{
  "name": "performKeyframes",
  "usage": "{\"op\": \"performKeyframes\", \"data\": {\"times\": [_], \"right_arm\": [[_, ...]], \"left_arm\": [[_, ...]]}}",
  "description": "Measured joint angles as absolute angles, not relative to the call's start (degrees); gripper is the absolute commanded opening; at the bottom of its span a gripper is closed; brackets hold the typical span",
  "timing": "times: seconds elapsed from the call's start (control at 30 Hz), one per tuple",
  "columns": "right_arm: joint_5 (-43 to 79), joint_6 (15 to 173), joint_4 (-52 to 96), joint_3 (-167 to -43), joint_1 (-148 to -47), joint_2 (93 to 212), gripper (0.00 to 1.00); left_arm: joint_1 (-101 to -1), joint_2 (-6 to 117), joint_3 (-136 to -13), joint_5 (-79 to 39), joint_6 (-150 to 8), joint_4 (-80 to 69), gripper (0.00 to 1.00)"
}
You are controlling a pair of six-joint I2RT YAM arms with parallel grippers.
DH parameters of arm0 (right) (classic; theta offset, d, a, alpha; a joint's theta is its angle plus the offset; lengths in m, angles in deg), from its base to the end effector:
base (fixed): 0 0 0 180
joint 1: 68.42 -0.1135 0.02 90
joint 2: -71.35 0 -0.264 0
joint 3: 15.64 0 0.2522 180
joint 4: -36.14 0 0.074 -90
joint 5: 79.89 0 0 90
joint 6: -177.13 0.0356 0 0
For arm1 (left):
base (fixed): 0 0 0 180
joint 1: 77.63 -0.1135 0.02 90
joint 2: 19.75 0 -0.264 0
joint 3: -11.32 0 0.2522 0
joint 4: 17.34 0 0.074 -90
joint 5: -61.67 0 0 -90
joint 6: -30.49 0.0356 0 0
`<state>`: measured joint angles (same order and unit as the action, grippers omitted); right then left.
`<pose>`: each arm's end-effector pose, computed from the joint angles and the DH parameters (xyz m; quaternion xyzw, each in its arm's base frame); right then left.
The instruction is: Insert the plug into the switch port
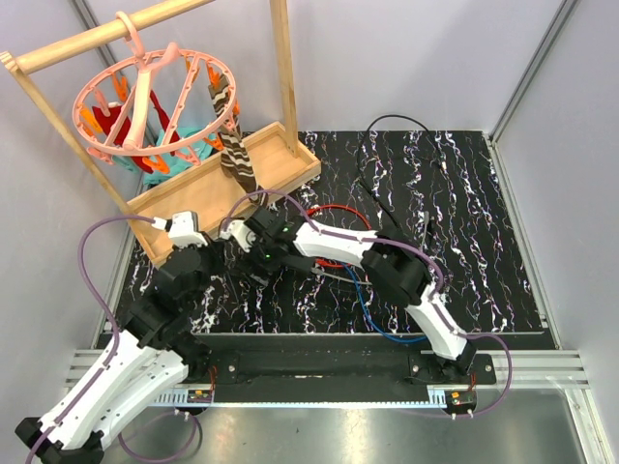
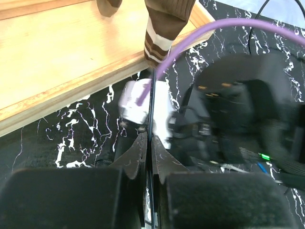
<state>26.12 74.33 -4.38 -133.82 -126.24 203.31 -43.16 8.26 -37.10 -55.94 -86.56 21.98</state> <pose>0.2604 0.4323 0.1619 -0.5796 0.7445 0.2387 0.2297 0.1109 -0.0561 0.2912 -0.0873 0.7975 -0.1219 0.5844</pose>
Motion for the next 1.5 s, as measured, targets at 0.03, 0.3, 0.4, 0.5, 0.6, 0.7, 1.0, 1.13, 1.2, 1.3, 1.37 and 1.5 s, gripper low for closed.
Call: {"op": "performKeyframes", "data": {"times": [0.03,0.3,0.4,0.5,0.6,0.7,1.0,1.13,1.2,1.3,1.37,1.5], "right_arm": [[25.2,75.0,-4.4,-131.9,-126.2,201.8,0.90],[19.0,84.4,-3.9,-114.4,-120.3,181.6,0.92],[15.0,89.4,-3.3,-107.0,-113.4,171.6,0.89],[10.3,94.1,-2.7,-99.8,-104.9,163.1,0.82],[6.0,99.0,-2.6,-92.2,-94.2,156.3,0.76],[3.2,103.0,-3.2,-86.5,-84.7,153.8,0.72],[2.3,107.0,-3.6,-81.9,-71.4,156.8,0.47],[4.5,107.4,-2.7,-81.9,-71.5,160.2,0.37],[5.2,107.4,-2.7,-81.9,-71.5,161.0,0.35],[5.6,107.4,-2.4,-81.9,-71.5,161.7,0.31],[6.0,107.4,-2.2,-82.0,-71.5,162.3,0.29],[6.6,107.8,-1.9,-83.4,-71.5,165.9,0.23]], "left_arm": [[-43.2,8.5,-36.9,-56.0,-86.6,21.7,0.04],[-43.2,13.7,-36.8,-55.8,-86.1,18.5,0.04],[-43.2,15.9,-36.8,-55.7,-85.2,17.9,0.04],[-43.2,17.4,-36.8,-55.7,-83.8,17.1,0.04],[-43.2,18.1,-37.2,-55.7,-81.9,16.2,0.04],[-43.2,18.9,-38.3,-55.8,-79.8,15.6,0.04],[-43.8,19.4,-39.1,-56.0,-74.8,13.1,0.04],[-43.9,19.4,-39.1,-56.0,-74.5,13.0,0.04],[-43.9,19.5,-39.1,-56.0,-74.5,12.8,0.04],[-44.0,19.8,-39.1,-56.0,-74.5,12.8,0.04],[-44.1,19.8,-39.1,-56.0,-74.5,12.6,0.04],[-44.2,19.7,-39.1,-56.0,-74.5,12.6,0.04]]}}
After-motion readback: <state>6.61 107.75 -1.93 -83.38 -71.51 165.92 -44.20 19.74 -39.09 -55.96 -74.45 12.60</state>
